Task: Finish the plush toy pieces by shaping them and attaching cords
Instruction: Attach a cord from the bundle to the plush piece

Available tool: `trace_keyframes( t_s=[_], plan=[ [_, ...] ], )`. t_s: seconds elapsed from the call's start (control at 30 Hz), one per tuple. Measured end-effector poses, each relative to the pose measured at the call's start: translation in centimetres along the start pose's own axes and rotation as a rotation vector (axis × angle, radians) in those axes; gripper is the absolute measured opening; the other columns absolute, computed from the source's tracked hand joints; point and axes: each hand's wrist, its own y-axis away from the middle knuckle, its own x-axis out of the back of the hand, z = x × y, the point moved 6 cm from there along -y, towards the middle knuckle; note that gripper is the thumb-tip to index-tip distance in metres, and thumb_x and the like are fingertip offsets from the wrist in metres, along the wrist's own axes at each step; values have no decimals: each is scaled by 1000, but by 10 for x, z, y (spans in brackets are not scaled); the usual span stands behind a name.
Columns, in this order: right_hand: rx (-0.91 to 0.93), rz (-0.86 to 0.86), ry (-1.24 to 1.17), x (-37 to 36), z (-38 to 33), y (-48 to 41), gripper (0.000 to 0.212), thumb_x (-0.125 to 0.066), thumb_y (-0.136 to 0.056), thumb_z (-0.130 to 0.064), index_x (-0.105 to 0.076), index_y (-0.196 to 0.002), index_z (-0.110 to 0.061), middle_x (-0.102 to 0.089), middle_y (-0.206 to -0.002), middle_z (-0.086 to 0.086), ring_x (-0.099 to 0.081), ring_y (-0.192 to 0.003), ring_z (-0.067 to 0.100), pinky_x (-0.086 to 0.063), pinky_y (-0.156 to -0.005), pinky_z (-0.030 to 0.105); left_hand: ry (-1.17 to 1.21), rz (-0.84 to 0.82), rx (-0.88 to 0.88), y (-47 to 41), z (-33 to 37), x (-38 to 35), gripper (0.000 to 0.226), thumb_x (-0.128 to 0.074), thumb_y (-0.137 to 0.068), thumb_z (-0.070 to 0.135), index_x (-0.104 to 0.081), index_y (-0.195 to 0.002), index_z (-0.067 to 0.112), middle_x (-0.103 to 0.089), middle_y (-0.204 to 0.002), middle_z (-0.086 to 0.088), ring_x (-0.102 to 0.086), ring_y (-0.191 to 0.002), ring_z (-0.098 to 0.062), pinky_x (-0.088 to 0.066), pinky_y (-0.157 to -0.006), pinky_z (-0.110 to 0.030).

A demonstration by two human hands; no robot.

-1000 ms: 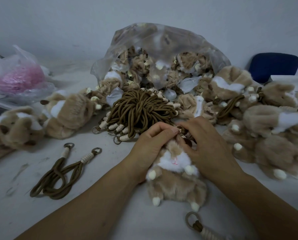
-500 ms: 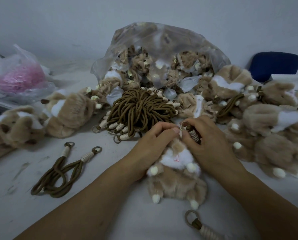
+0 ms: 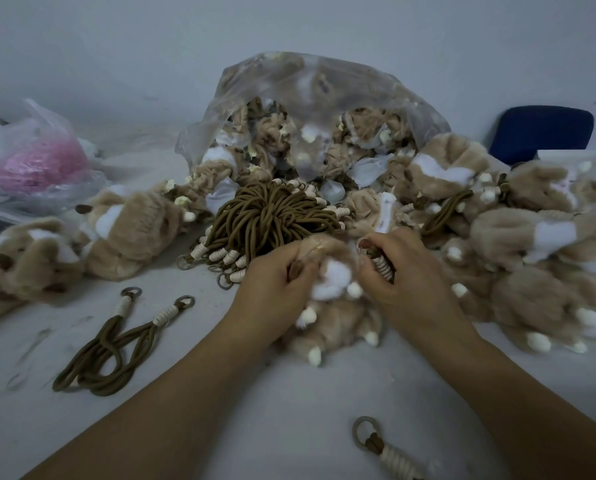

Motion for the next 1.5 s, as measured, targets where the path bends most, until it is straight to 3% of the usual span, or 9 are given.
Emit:
trace_keyframes(
  t_s=[0.07,0.13,0.23,0.4,0.77,0.93,1.17,1.33,1.5],
  plan=[
    [11,-11,-6,-1,-1,0,21,-61,-88,-17,-64,-108,-11,-46,-95,-6,-39,-87,-1,-29,-70,11,-162,69,-90,-2,7,4,25,-57,-98,19,-68,-92,41,-62,-82,12,-57,-78,-2,-46,-67,-20],
    [26,-14,-9,-2,-5,0,19,-61,-88,-16,-64,-105,-10,-46,-94,-6,-39,-85,-3,-30,-73,3,-274,87,-159,0,13,2,31,-56,-98,20,-67,-114,44,-53,-86,14,-55,-77,-5,-44,-66,-26],
    [43,-2,-2,-4,-9,1,16,-63,-87,-14,-65,-102,-11,-44,-91,-11,-37,-83,-6,-28,-75,-2,-409,91,-280,4,22,-7,47,-57,-91,16,-58,-138,23,-47,-93,10,-55,-77,-17,-37,-62,-26],
    [19,20,-19,-5,-11,2,16,-64,-86,-15,-65,-101,-12,-40,-86,-20,-36,-82,-8,-27,-75,-4,-450,72,-278,6,25,-10,47,-57,-90,18,-59,-136,21,-56,-96,0,-56,-74,-19,-37,-62,-30],
    [30,-26,-25,-10,-20,7,22,-62,-87,-22,-65,-107,-13,-47,-95,-9,-39,-82,-4,-31,-72,2,-538,96,-159,6,22,-8,46,-51,-92,27,-56,-139,25,-57,-102,-1,-57,-75,-25,-24,-56,-26],
    [53,-54,-30,-14,-25,9,21,-63,-87,-22,-65,-106,-13,-50,-94,-6,-44,-81,2,-32,-71,5,-509,107,-119,6,21,-6,65,-27,-83,51,-54,-138,30,-57,-107,4,-59,-80,-21,-32,-61,-29],
    [28,-63,-46,-13,-15,8,22,-60,-88,-30,-64,-108,-21,-48,-93,-13,-42,-82,-4,-33,-72,2,-297,116,-43,-1,5,1,53,-50,-88,44,-51,-139,32,-50,-116,8,-54,-102,-13,-48,-78,-34],
    [-45,16,-103,-7,1,5,36,-56,-93,-30,-54,-128,-22,-48,-110,-14,-39,-94,-10,-30,-75,8,-156,101,-130,-2,6,-1,7,-63,-93,23,-57,-96,25,-51,-97,13,-51,-88,1,-39,-69,-10],
    [-34,196,54,7,3,7,31,-58,-94,-25,-58,-123,-16,-45,-112,1,-42,-107,17,-35,-92,28,260,75,108,0,-6,0,19,-57,-99,31,-70,-84,31,-72,-81,14,-65,-75,5,-46,-64,-8]
  ],
)
